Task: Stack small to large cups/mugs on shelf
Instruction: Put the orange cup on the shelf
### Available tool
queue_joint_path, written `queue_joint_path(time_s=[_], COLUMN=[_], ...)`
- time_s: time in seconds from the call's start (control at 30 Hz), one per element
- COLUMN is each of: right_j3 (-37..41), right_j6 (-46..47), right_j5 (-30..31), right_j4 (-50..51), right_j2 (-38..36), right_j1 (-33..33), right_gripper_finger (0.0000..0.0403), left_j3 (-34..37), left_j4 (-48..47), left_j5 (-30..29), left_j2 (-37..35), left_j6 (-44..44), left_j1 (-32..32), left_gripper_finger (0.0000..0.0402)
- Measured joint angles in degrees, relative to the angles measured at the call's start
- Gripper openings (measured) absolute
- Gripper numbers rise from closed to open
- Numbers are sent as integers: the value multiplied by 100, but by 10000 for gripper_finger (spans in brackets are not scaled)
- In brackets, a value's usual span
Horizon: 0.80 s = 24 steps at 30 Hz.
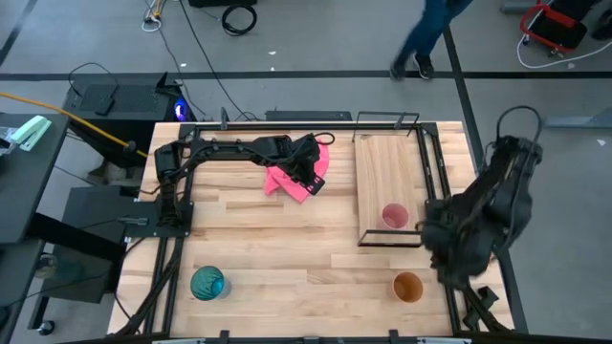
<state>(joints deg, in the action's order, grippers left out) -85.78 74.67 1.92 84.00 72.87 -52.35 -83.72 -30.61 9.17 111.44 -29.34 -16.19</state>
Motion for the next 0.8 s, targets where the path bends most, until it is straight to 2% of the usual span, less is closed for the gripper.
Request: queue_joint_path(time_s=[0.17, 0.4, 0.57, 0.8], right_j3=[13, 461, 978, 1675], right_j6=[376, 632, 818, 1209], right_j5=[601, 271, 226, 205], right_j4=[289, -28, -898, -1332], right_j2=[644, 1055, 974, 806], right_j1=[-380, -449, -449, -443], right_gripper_finger=[91, 91, 91, 91], left_j3=[0, 0, 0, 0], left_j4=[-2, -4, -4, -4], left_j5=[-14, -13, -13, -11], left_j2=[0, 0, 0, 2], left_j6=[1, 4, 6, 122], left_j1=[-2, -2, 0, 0], left_gripper_finger=[38, 32, 40, 41])
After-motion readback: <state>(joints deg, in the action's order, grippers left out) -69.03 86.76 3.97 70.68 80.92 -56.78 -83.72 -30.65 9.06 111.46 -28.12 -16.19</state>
